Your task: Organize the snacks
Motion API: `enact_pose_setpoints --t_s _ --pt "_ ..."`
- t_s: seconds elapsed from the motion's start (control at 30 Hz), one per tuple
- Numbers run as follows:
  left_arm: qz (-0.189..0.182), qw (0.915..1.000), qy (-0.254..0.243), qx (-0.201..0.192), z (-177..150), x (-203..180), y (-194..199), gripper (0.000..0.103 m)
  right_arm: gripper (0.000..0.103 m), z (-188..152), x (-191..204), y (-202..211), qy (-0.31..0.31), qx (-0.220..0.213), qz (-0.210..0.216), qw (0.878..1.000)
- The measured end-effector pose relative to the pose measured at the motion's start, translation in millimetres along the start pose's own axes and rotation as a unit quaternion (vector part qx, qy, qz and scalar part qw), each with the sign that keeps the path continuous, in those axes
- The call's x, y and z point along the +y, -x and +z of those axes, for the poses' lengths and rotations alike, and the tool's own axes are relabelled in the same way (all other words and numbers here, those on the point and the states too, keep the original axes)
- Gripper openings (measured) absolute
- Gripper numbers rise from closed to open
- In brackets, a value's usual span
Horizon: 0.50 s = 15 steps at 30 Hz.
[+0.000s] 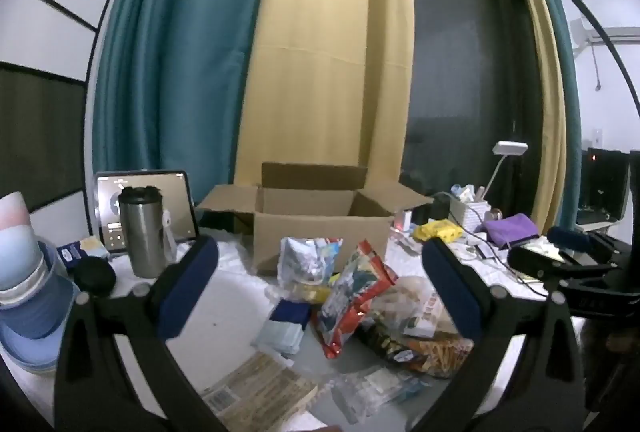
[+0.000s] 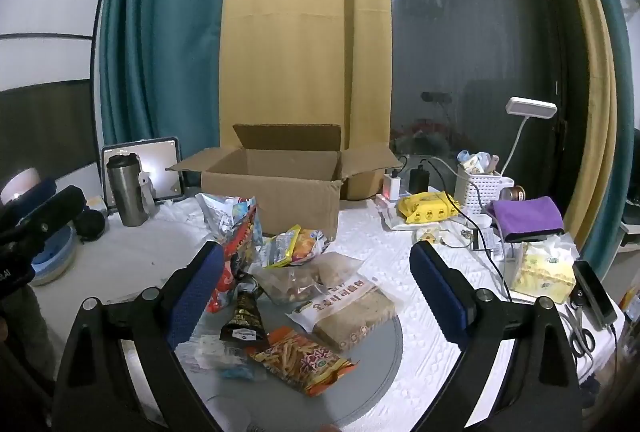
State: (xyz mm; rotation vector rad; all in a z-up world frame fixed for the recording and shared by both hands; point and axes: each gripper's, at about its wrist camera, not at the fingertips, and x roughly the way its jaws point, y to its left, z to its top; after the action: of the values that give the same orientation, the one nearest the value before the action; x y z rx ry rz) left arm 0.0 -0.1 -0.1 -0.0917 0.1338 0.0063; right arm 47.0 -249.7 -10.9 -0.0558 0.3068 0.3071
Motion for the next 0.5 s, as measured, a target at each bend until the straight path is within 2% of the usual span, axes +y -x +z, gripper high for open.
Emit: enact_pose_setpoints --t_s 0.33,0.5 --pt "-0.005 1.0 -0.002 0.003 4 -6 0 0.102 0.096 -2 -1 -4 0.001 0.002 0.0 1.0" --pt "-0.006 1.0 -0.006 -0.002 -6 -7 -6 0.102 0.096 -3 -2 -8 0.002 0.002 -0.001 1.0"
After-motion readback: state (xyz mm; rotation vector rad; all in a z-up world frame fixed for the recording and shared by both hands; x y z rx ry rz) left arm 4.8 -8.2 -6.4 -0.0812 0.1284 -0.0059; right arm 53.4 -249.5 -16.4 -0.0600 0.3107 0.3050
